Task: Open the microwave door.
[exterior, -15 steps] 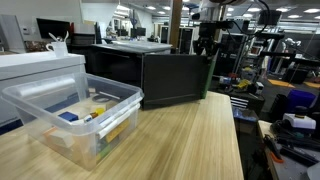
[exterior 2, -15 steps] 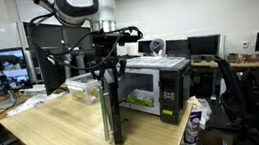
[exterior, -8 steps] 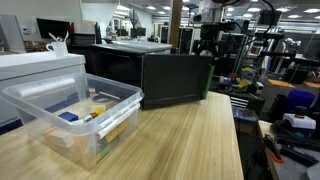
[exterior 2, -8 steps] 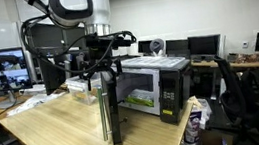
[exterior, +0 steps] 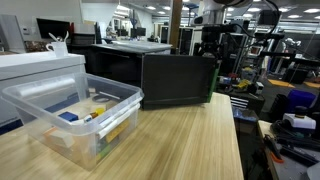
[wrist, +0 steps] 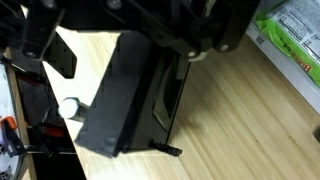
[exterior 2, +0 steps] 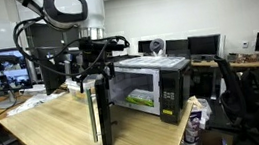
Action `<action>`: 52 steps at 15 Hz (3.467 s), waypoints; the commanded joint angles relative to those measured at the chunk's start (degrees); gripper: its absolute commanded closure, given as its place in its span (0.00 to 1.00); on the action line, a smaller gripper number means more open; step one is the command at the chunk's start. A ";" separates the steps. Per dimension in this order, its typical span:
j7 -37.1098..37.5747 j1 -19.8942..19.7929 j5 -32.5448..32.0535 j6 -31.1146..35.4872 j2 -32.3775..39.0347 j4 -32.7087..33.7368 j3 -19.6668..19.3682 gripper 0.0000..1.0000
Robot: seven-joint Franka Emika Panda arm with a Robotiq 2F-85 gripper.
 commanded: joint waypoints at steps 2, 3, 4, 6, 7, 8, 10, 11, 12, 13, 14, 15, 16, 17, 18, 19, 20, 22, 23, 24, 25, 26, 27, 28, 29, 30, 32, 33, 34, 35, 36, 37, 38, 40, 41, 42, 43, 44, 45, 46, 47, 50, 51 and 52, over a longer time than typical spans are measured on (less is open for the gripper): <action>-1.22 0.97 -0.18 -0.69 -3.42 -3.04 0.13 0.00; -0.70 1.13 0.38 -0.21 -4.11 -2.97 0.25 0.00; 0.36 1.24 0.62 -0.47 -5.00 -2.85 0.39 0.00; 3.65 1.55 0.97 -1.14 -7.80 -2.57 0.67 0.00; 4.59 1.80 1.13 -2.38 -9.23 -2.27 0.70 0.00; 5.54 1.95 1.10 -2.96 -10.34 -2.12 0.74 0.00; 8.08 2.17 0.22 -3.99 -11.82 -1.93 0.88 0.00; 9.62 2.26 -0.41 -6.28 -12.49 -1.51 1.03 0.00; 10.12 2.55 -0.17 -6.74 -13.32 -1.75 0.90 0.00; 10.40 2.83 0.24 -6.57 -13.81 -2.02 0.71 0.00; 10.92 2.98 0.36 -6.95 -13.97 -1.81 0.59 0.00; 11.51 3.07 0.20 -6.61 -13.93 -1.62 0.53 0.00; 12.17 3.26 0.27 -6.13 -13.61 -1.47 0.39 0.00; 12.49 3.29 0.19 -6.17 -13.45 -1.51 0.35 0.00; 12.93 3.24 -0.05 -6.07 -13.07 -1.58 0.32 0.00; 13.26 3.14 -0.21 -5.52 -12.66 -1.77 0.20 0.00; 13.53 3.03 -0.28 -5.69 -12.00 -1.73 -0.03 0.00; 13.33 2.93 -0.17 -5.31 -10.77 -1.79 -0.59 0.00; 12.86 2.95 0.18 -5.64 -10.07 -1.59 -0.95 0.00; 12.67 2.91 0.26 -5.51 -9.71 -1.64 -1.11 0.00; 12.40 2.89 0.40 -5.85 -9.31 -1.54 -1.28 0.00; 12.04 2.88 0.49 -5.80 -9.11 -1.53 -1.42 0.00; 11.81 2.86 0.55 -5.93 -8.90 -1.44 -1.55 0.00; 11.61 2.85 0.64 -5.86 -8.75 -1.41 -1.65 0.00; 11.35 2.85 0.72 -5.87 -8.55 -1.28 -1.77 0.00; 11.19 2.87 0.77 -5.33 -8.34 -1.13 -1.82 0.00; 11.02 2.94 1.07 -4.91 -8.06 -0.59 -1.89 0.00; 10.94 2.96 1.11 -4.68 -8.03 -0.47 -1.91 0.00; 10.74 3.00 1.22 -4.38 -8.05 -0.38 -1.94 0.00; 10.63 3.05 1.34 -4.01 -7.96 -0.13 -1.95 0.00; 10.73 3.05 1.36 -3.82 -7.85 0.17 -1.94 0.00; 10.82 3.01 1.29 -3.67 -7.72 0.40 -1.95 0.00; 11.05 2.94 1.17 -3.65 -7.57 0.53 -1.95 0.00; 10.84 2.84 0.96 -3.42 -7.23 0.55 -2.06 0.00; 10.90 2.77 0.76 -3.02 -6.75 0.69 -2.10 0.00; 10.88 2.73 0.71 -2.83 -6.42 0.83 -2.15 0.00; 10.86 2.69 0.72 -2.36 -5.95 0.93 -2.22 0.00; 10.60 2.66 0.71 -1.89 -5.30 1.12 -2.29 0.00; 10.46 2.64 0.80 -1.35 -4.82 1.22 -2.32 0.00; 10.11 2.64 0.87 -1.06 -4.45 1.36 -2.34 0.00; 9.96 2.62 0.93 -0.66 -4.01 1.53 -2.30 0.00; 10.44 2.55 1.01 0.06 -3.30 1.63 -1.95 0.00; 10.51 2.64 1.18 -0.04 -3.40 1.39 -1.80 0.00; 10.47 2.73 1.36 -0.26 -3.60 1.14 -1.65 0.00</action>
